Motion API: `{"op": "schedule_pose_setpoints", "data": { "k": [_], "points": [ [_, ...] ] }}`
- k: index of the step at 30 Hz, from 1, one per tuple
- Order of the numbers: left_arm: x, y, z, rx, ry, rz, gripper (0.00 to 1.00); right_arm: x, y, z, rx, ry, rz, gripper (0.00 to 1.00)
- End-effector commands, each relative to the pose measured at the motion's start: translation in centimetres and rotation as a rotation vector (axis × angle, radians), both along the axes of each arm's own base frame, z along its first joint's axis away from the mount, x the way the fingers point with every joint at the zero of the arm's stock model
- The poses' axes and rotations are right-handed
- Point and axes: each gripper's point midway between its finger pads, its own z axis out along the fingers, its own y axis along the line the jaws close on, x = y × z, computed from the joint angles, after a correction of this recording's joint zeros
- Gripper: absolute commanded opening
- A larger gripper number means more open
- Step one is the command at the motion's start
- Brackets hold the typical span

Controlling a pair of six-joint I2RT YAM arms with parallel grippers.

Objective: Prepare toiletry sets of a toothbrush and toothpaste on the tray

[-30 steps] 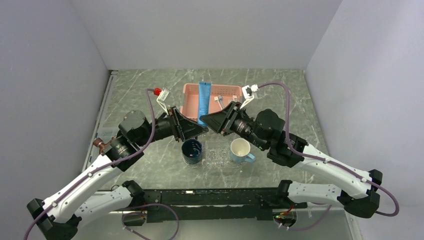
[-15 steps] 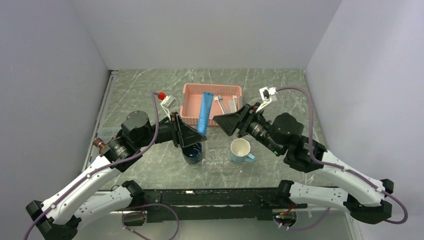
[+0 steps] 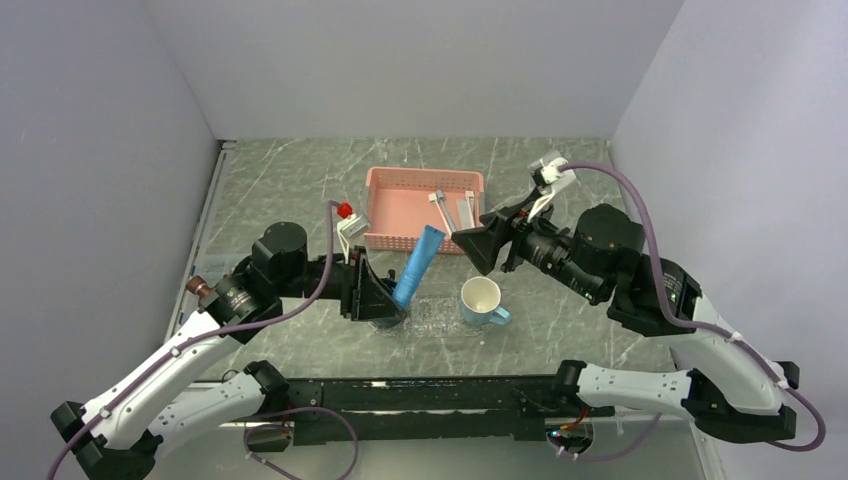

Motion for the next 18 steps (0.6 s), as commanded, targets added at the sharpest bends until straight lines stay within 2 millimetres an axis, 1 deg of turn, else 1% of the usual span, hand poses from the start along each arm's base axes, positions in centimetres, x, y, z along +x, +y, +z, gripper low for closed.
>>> {"op": "schedule_pose_setpoints", "data": {
  "k": [1, 2, 6, 8, 13, 15, 18],
  "points": [
    [-2.6, 0.6, 1.1, -0.032, -0.057, -0.157, 0.0, -1.5, 0.3, -0.6, -0.169, -0.075, 0.16, 0.66],
    [-3.0, 0.8, 0.9, -0.028, -0.051, -0.183, 0.0, -2.3, 0.6, -0.2, -0.17, -0.084, 0.216, 0.67],
    [-4.7, 1.5, 0.5, -0.031, -0.062, -0.271, 0.0, -3.6, 1.6, -0.5, -0.219, -0.077, 0.357, 0.68],
    [-5.4, 1.9, 0.3, -0.034, -0.069, -0.299, 0.0, -4.6, 2.2, -0.5, -0.218, -0.078, 0.442, 0.69],
    [-6.6, 2.7, -0.3, -0.026, -0.076, -0.352, 0.0, -7.1, 3.3, -0.9, -0.189, -0.048, 0.66, 0.69],
    [-7.2, 3.0, -0.5, -0.034, -0.072, -0.375, 0.0, -7.3, 3.6, -1.1, -0.172, -0.04, 0.694, 0.68],
    [-7.9, 3.5, -0.9, -0.034, -0.077, -0.396, 0.0, -8.9, 3.9, -1.0, -0.122, -0.031, 0.813, 0.68]
  ]
}}
